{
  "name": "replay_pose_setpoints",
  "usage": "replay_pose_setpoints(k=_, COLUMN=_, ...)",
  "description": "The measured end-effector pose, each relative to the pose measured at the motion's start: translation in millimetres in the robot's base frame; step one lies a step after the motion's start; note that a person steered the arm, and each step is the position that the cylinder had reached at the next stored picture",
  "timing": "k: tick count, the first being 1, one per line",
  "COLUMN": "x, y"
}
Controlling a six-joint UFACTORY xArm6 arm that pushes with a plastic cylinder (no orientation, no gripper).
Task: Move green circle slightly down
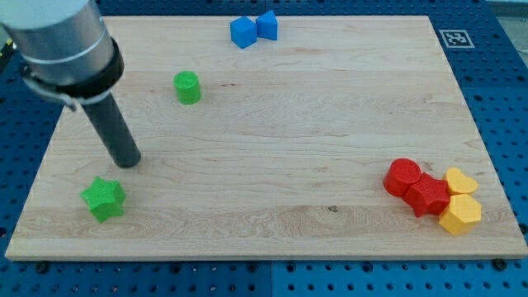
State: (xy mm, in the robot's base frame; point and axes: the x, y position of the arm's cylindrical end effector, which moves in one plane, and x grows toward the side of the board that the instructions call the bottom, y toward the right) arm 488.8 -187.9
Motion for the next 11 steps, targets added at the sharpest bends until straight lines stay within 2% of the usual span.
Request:
replay_pose_setpoints(k=3, x=-158.7, y=-25.4)
replay_pose_setpoints(k=4, x=-175.5, y=-23.0)
replay_pose_setpoints(k=6, x=-175.3, y=43.5)
replay_pose_setpoints(k=7, x=-160.8, y=58.4)
replay_pose_setpoints(k=11, x=-47.9, y=86.5)
